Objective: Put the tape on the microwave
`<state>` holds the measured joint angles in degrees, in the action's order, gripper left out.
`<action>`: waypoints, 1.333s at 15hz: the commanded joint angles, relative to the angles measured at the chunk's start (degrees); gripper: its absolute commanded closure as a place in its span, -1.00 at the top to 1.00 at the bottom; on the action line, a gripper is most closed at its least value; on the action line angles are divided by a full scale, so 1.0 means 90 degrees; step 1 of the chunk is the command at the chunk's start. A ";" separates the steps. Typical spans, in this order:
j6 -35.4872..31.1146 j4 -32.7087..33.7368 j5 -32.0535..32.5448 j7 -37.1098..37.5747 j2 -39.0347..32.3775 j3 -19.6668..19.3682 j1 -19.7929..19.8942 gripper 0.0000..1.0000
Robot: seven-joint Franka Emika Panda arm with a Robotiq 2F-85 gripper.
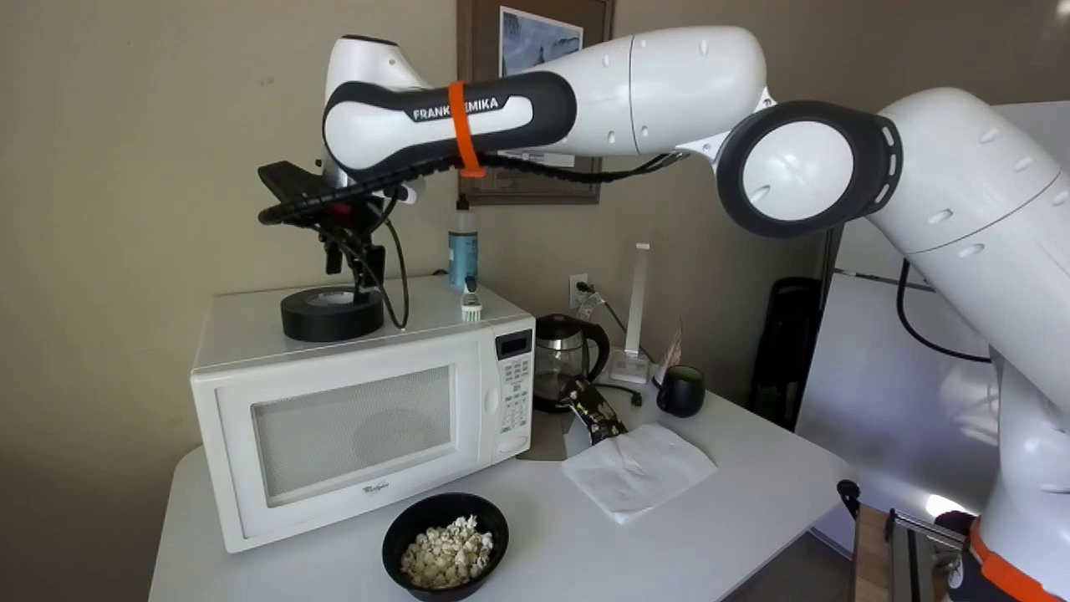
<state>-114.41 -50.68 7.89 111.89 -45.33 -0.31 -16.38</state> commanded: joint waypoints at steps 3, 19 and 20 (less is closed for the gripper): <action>0.1476 -0.0366 -0.0651 -0.1986 0.1160 0.0594 0.0510 1.00; 0.2300 -0.4105 -0.1927 -0.9045 0.4184 0.0825 0.2583 1.00; 0.2482 -0.4355 -0.1946 -0.9536 0.4365 0.0738 0.2699 1.00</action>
<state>-94.56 -80.01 -7.11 37.28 -12.82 7.11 4.41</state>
